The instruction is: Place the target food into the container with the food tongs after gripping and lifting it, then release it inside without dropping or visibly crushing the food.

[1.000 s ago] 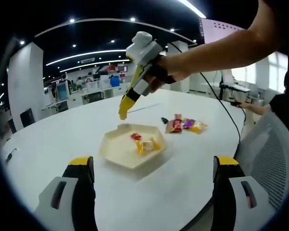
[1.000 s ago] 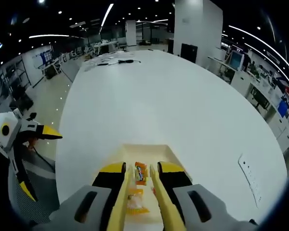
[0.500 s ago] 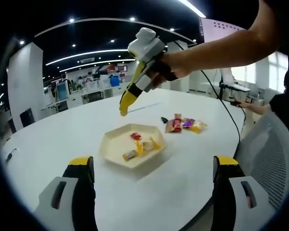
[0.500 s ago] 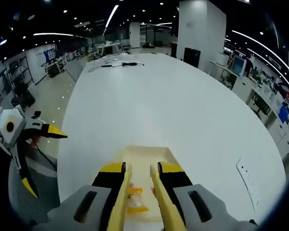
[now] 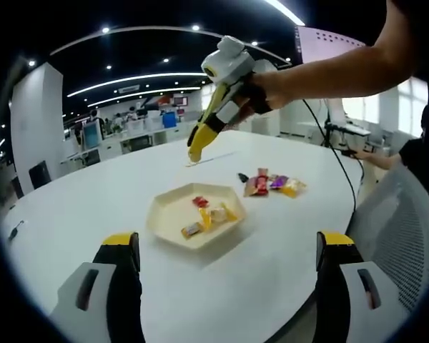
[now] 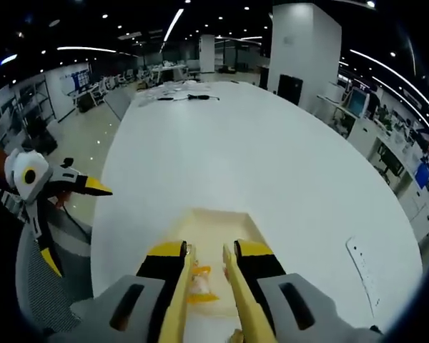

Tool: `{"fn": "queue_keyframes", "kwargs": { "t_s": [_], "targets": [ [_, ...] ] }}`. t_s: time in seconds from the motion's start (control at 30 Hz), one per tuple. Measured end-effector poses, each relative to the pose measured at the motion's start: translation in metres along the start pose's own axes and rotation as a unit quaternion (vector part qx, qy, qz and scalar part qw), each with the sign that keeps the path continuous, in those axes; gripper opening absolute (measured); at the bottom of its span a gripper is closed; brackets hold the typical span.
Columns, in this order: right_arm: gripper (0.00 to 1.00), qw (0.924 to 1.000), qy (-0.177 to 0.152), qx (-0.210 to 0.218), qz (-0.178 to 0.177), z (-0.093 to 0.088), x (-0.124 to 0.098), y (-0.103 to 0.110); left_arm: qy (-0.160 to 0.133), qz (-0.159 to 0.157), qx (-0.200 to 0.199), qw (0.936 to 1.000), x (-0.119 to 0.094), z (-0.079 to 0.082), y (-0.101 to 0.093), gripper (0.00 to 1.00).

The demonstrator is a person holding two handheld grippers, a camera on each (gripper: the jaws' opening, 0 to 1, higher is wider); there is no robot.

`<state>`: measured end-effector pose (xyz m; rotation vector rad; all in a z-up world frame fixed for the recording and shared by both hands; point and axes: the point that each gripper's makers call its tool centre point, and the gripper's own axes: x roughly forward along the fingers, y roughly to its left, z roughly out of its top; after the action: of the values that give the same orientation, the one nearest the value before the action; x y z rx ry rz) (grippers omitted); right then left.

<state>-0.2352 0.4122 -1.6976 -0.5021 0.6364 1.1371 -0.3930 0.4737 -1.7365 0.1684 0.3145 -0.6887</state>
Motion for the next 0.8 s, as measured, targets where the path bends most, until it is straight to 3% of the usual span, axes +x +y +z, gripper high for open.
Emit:
{"fn": "queue_keyframes", "kwargs": {
  "t_s": [0.27, 0.8],
  "targets": [
    [0.25, 0.9999, -0.006, 0.008, -0.011, -0.009, -0.022, -0.009, -0.001, 0.0, -0.001, 1.0, 0.0, 0.0, 0.0, 0.99],
    [0.26, 0.9994, -0.007, 0.01, -0.032, -0.042, -0.065, -0.02, -0.002, 0.001, 0.001, 1.0, 0.0, 0.001, 0.0, 0.99]
  ]
}}
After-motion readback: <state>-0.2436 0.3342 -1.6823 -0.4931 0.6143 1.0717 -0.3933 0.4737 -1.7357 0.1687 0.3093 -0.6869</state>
